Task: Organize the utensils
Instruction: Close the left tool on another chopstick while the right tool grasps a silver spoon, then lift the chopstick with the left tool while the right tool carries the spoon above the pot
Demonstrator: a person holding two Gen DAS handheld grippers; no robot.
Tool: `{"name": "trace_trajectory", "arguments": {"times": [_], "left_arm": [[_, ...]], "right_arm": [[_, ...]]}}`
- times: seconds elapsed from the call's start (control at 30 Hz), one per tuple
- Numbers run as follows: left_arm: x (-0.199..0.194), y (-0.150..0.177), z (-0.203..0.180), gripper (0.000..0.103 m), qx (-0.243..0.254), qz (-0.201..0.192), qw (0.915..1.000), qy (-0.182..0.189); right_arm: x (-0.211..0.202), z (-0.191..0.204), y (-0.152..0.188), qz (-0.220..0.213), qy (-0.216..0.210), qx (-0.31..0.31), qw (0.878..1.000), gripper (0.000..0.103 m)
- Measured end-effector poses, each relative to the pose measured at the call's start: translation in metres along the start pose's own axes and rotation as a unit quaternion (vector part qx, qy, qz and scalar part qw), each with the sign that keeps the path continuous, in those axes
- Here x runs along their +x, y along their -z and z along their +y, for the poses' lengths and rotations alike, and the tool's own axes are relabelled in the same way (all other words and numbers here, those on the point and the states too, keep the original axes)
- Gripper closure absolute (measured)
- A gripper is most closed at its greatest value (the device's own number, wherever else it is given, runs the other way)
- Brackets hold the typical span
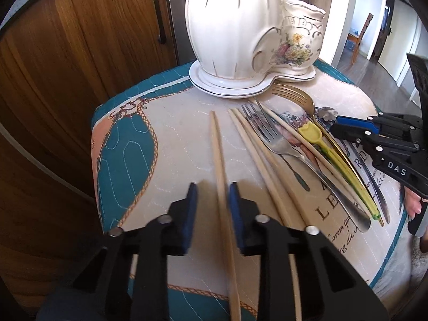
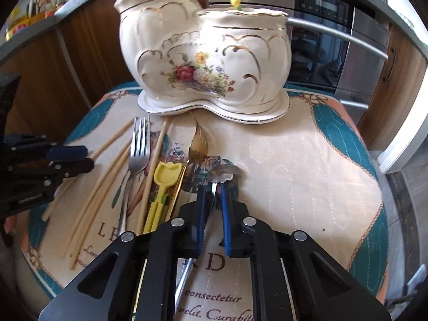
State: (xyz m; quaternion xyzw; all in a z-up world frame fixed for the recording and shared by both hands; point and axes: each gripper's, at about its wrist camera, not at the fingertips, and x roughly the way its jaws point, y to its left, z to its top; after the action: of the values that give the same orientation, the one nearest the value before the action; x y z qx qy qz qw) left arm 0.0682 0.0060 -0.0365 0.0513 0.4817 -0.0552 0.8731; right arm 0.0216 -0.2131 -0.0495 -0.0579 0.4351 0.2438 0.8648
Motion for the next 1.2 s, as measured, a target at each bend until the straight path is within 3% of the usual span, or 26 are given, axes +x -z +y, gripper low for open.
{"name": "trace_trajectory", "arguments": {"times": [0.07, 0.3, 0.63, 0.77, 0.97, 1.2], "left_arm": [[0.001, -0.003, 0.003, 0.095, 0.002, 0.006, 1.0000, -0.003], [-0.001, -0.004, 0.003, 0.097, 0.001, -0.005, 1.0000, -0.003], [-0.050, -0.002, 0.004, 0.097, -0.025, -0.122, 0.9920, 0.019], [-0.060, -0.002, 0.005, 0.097, -0.030, -0.146, 0.9887, 0.016], [-0.081, 0.004, 0.011, 0.097, -0.041, -0.198, 0.9792, 0.022], [-0.105, -0.001, 0.035, 0.097, -0.088, -0.267, 0.9592, 0.030]], "right_arm": [[-0.001, -0.006, 0.001, -0.002, -0.015, 0.016, 1.000, 0.098], [-0.012, -0.017, 0.001, -0.022, -0.042, 0.040, 0.998, 0.099], [-0.055, -0.019, -0.005, -0.123, -0.052, 0.044, 0.990, 0.100], [-0.064, -0.016, -0.006, -0.152, -0.036, 0.035, 0.987, 0.100], [-0.086, -0.011, -0.004, -0.209, -0.016, 0.008, 0.978, 0.100], [-0.114, -0.002, -0.009, -0.288, 0.014, -0.009, 0.957, 0.100]]}}
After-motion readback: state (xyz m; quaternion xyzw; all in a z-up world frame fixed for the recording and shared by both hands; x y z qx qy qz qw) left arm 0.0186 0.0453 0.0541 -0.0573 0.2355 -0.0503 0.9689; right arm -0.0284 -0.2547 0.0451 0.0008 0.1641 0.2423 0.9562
